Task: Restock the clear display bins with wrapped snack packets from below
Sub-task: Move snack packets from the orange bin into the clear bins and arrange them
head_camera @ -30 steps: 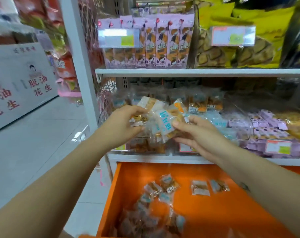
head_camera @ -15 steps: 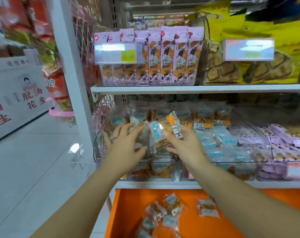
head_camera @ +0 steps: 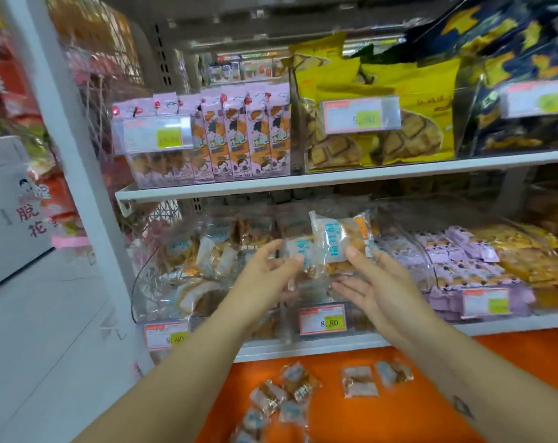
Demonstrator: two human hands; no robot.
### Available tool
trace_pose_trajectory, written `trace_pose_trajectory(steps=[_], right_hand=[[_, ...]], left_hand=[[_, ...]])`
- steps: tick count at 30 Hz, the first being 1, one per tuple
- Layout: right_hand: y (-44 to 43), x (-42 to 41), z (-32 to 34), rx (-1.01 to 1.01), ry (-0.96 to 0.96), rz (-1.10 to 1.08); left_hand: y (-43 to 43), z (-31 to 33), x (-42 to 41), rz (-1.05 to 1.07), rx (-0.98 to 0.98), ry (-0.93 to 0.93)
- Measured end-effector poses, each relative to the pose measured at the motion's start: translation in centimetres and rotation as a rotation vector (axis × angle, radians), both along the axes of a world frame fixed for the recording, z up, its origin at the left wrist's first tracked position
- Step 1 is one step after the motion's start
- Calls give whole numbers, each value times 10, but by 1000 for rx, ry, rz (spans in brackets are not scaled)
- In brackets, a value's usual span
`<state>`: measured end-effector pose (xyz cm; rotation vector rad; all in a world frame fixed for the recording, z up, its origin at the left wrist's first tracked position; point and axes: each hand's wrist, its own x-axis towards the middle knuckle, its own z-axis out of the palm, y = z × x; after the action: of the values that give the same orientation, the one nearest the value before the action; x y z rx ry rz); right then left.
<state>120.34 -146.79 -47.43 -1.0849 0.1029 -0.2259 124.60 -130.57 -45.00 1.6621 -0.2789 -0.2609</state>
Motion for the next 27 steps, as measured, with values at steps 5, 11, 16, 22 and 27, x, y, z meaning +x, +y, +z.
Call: trace_pose_trajectory(steps=[5,11,16,22,27], right_hand=[[-43,-13,-4,92,-22,-29],[-86,-12,-15,-199,64,-148],[-120,-4,-6,-675,-29,-347],[-144,-8,-4,-987,-95,-169],[-145,-16,-6,-803,-107,-129]], left_hand=[[-54,-6,-3,-6,-112,40],[-104,-12,5,-43,-192,89],[-128,-5,14,-73,-219,94],[-134,-3,16,-140,-206,110],[-135,-7,3,-254,-107,162]])
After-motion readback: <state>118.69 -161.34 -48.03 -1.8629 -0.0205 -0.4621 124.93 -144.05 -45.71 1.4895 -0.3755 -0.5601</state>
